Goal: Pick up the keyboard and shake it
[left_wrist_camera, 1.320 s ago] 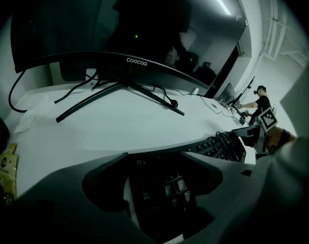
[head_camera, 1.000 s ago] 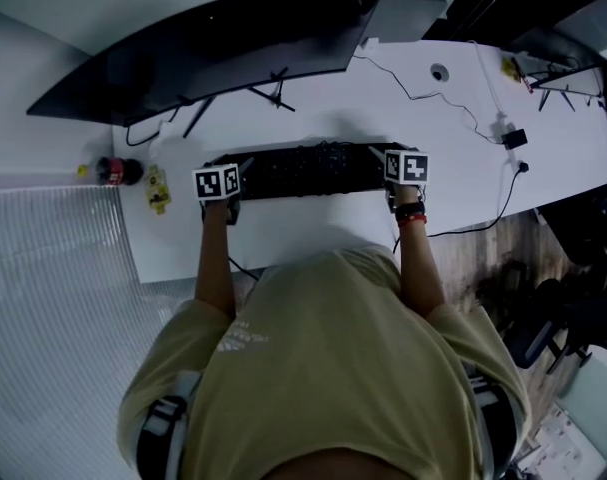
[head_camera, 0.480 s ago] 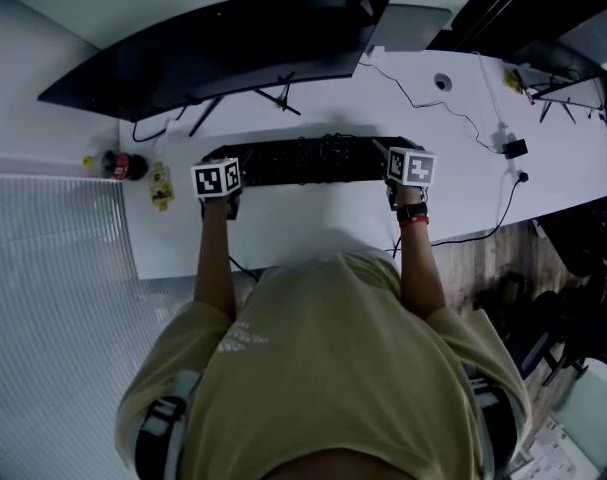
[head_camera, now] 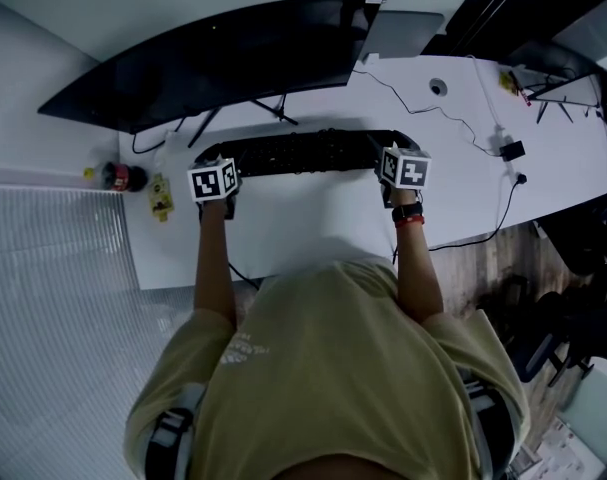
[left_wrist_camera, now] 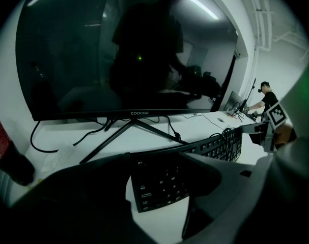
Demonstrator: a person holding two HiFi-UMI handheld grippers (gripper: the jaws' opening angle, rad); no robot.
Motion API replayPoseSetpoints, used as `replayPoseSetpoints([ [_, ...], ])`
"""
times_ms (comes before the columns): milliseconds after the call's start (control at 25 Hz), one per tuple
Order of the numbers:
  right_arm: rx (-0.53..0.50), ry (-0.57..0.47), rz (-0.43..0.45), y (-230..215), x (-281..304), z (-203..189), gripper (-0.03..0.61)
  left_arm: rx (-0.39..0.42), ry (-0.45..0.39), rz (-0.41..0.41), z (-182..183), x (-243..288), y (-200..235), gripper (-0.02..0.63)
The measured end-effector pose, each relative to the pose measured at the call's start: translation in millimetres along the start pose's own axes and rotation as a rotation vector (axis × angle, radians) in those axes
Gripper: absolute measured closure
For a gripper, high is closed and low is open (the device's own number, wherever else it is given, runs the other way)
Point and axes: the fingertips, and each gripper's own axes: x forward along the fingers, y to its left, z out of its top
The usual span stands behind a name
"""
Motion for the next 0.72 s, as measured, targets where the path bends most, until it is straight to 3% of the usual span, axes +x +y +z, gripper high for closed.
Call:
replayPoseSetpoints([
  [320,-0.055,-0.146,0.016,-4.8,5.0,17.8,0.273,0.076,-0.178,0.037,18.3,-4.5,0.7,0.347],
  [720,-0.104,-0.199,0.015,3.2,-12.1,9.5,0.272,0.088,-0.248,0.052,8.8,-22.8,-5.5,0.351],
])
